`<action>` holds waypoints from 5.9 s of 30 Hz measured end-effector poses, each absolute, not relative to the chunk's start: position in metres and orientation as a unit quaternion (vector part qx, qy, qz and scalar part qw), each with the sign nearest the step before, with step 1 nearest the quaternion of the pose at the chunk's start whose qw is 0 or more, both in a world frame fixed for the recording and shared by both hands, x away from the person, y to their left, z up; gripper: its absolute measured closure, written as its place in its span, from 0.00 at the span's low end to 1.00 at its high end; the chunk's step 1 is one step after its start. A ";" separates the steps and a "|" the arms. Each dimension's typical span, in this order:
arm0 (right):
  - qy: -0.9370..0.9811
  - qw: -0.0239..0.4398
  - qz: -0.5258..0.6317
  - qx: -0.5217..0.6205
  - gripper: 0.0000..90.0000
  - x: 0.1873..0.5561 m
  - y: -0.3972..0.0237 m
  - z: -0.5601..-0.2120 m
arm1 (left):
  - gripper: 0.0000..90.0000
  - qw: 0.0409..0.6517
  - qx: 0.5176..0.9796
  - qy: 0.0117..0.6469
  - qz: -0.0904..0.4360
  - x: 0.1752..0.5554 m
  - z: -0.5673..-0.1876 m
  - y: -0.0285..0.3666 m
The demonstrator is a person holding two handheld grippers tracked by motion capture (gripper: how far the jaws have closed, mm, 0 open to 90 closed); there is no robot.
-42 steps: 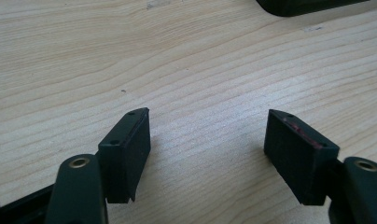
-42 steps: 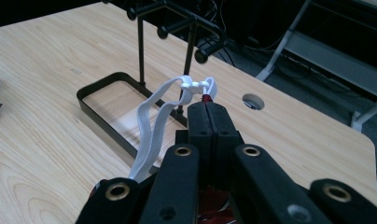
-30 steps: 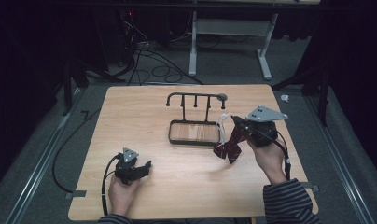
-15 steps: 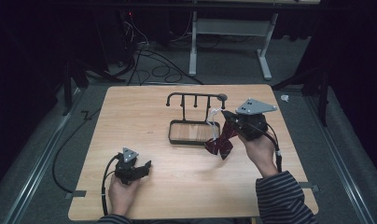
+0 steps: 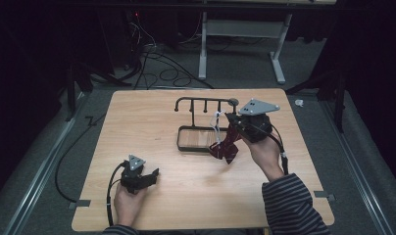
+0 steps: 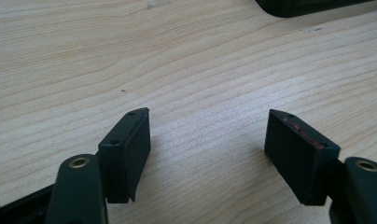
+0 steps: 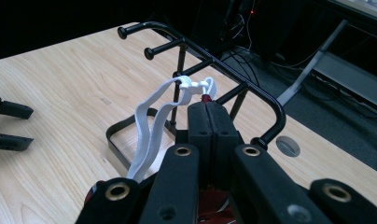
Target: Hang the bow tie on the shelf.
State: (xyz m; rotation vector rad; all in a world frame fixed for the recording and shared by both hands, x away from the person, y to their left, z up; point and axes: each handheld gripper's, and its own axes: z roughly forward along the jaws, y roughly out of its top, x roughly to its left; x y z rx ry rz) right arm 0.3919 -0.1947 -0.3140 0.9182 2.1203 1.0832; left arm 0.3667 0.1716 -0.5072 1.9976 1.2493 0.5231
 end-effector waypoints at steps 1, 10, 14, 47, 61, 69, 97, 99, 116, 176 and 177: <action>0.795 0.291 0.407 0.344 1.00 0.393 -0.194 -0.314 | 0.35 0.356 0.773 0.484 0.203 0.367 -0.507 0.171; 0.796 0.288 0.409 0.341 1.00 0.398 -0.186 -0.314 | 0.35 0.356 0.774 0.484 0.203 0.367 -0.507 0.172; 0.796 0.288 0.409 0.341 1.00 0.401 -0.183 -0.314 | 0.35 0.356 0.774 0.484 0.203 0.367 -0.507 0.172; 0.802 0.276 0.402 0.345 1.00 0.438 -0.153 -0.315 | 0.35 0.358 0.773 0.484 0.201 0.367 -0.507 0.172; 0.799 0.279 0.393 0.359 1.00 0.455 -0.149 -0.319 | 0.35 0.357 0.773 0.484 0.201 0.367 -0.507 0.172; 0.794 0.287 0.392 0.364 1.00 0.462 -0.147 -0.316 | 0.35 0.357 0.773 0.484 0.201 0.367 -0.507 0.172; 0.805 0.279 0.369 0.372 0.98 0.472 -0.142 -0.326 | 0.35 0.358 0.773 0.484 0.199 0.367 -0.507 0.173; 0.806 0.275 0.367 0.374 0.97 0.473 -0.142 -0.327 | 0.35 0.358 0.773 0.484 0.199 0.367 -0.507 0.173; 0.801 0.278 0.387 0.362 0.91 0.457 -0.153 -0.320 | 0.35 0.357 0.773 0.484 0.201 0.367 -0.507 0.172; 0.759 0.231 0.451 0.409 0.80 0.408 -0.239 -0.335 | 0.35 0.354 0.775 0.481 0.207 0.367 -0.507 0.170; 0.757 0.231 0.453 0.410 0.80 0.406 -0.242 -0.335 | 0.35 0.353 0.775 0.482 0.207 0.367 -0.507 0.170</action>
